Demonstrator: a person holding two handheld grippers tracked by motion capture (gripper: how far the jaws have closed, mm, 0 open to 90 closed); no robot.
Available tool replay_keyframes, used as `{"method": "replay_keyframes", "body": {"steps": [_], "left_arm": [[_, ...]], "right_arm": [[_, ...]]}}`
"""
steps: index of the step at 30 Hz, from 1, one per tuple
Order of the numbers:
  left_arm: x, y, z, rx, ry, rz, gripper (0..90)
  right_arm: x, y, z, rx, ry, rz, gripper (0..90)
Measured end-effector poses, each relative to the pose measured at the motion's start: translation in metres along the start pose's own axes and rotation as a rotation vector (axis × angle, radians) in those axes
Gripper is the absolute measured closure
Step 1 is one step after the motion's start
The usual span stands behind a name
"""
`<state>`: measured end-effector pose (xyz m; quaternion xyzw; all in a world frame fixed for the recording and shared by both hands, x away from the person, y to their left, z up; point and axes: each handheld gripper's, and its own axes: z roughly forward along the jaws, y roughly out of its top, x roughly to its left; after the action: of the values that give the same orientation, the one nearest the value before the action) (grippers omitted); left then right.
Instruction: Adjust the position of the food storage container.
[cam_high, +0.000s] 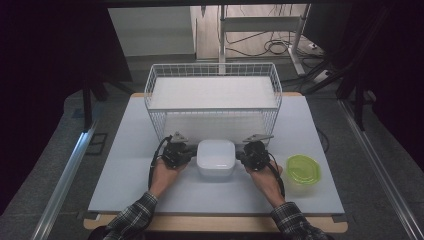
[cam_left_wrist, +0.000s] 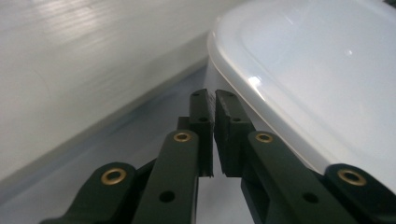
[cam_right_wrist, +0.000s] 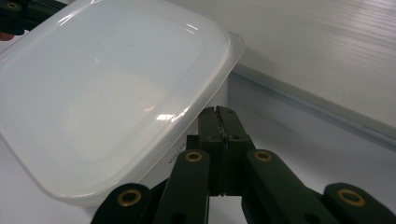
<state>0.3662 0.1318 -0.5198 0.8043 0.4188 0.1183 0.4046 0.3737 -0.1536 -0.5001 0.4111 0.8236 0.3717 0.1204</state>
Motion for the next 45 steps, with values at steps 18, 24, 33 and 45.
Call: {"method": "replay_keyframes", "body": {"steps": [18,24,33,45], "left_arm": [[-0.028,-0.022,-0.028,0.044,0.0,0.014,88.3],[-0.02,-0.022,-0.033,0.018,-0.013,-0.006,77.8],[-0.019,-0.034,-0.06,-0.05,0.019,0.014,43.9],[-0.024,-0.058,-0.074,-0.104,-0.001,0.053,10.3]], "right_arm": [[0.02,-0.016,-0.016,0.031,0.032,-0.028,90.0],[0.021,-0.017,-0.02,0.035,0.016,-0.052,88.4],[0.018,-0.022,-0.043,-0.015,-0.001,-0.081,65.5],[0.024,-0.035,-0.063,-0.073,0.031,-0.115,36.4]]}}
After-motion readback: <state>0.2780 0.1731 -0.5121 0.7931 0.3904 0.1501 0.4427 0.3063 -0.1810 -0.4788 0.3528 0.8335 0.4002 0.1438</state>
